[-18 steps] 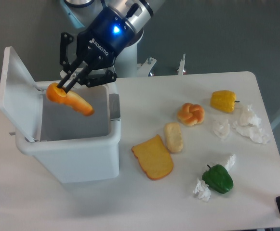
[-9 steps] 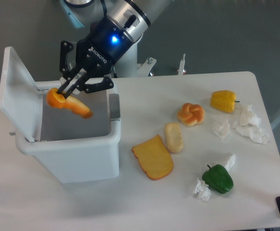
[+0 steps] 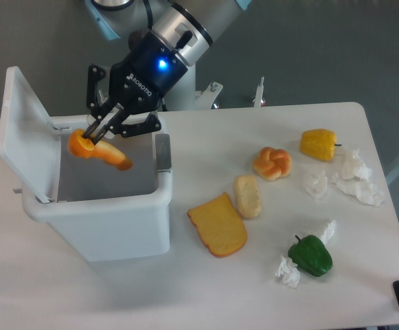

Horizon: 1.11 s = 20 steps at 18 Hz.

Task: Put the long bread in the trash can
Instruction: 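Lower the bread loaf into the bin opening, then open the gripper to drop the bread into the bin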

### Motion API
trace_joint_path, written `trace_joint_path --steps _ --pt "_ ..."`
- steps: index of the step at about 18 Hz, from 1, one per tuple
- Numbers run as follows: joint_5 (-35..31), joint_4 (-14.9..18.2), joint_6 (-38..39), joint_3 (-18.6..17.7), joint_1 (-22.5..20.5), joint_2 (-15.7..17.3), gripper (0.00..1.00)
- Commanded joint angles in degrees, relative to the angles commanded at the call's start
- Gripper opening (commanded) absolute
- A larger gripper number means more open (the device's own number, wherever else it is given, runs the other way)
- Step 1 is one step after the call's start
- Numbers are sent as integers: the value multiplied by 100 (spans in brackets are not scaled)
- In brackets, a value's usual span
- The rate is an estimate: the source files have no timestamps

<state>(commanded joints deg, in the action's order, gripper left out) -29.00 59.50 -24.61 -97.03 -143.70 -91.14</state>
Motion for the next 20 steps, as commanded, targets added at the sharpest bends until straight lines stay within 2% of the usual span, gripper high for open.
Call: trace_joint_path --steps 9,14,15,20 --pt "-106 9 -9 -70 0 -18 15" --pt "-106 0 -17 -79 0 -18 21" --pt "-106 0 -44 -70 0 -18 27" --pt "-115 0 -149 -79 0 -9 31"
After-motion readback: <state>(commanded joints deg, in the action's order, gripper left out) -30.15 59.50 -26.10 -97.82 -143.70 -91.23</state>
